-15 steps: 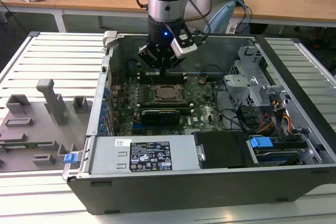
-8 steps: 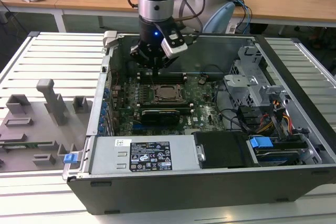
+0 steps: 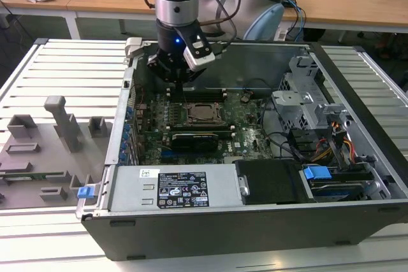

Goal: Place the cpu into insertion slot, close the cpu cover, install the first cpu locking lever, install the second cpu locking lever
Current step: 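Install the first cpu locking lever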

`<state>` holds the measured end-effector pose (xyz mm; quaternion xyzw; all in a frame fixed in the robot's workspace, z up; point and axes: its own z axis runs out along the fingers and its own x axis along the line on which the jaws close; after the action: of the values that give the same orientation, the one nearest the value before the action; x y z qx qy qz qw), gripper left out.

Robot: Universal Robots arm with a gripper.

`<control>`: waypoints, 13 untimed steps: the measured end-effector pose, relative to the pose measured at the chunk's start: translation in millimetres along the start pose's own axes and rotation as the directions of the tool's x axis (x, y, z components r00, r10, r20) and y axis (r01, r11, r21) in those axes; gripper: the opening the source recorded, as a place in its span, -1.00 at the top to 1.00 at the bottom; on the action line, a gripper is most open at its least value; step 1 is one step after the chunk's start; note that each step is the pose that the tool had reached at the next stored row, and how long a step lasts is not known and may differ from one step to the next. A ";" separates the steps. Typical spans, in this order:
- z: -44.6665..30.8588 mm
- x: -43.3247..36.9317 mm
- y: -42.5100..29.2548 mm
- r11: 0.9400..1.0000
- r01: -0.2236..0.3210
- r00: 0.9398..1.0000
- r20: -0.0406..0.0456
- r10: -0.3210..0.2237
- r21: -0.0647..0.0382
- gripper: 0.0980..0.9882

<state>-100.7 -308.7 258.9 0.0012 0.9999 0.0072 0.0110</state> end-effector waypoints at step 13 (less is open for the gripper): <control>0.5 8.5 13.5 1.000 0.000 1.000 0.000 0.000 0.000 0.99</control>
<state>-109.1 -295.2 258.4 0.0012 0.9999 0.0074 0.0110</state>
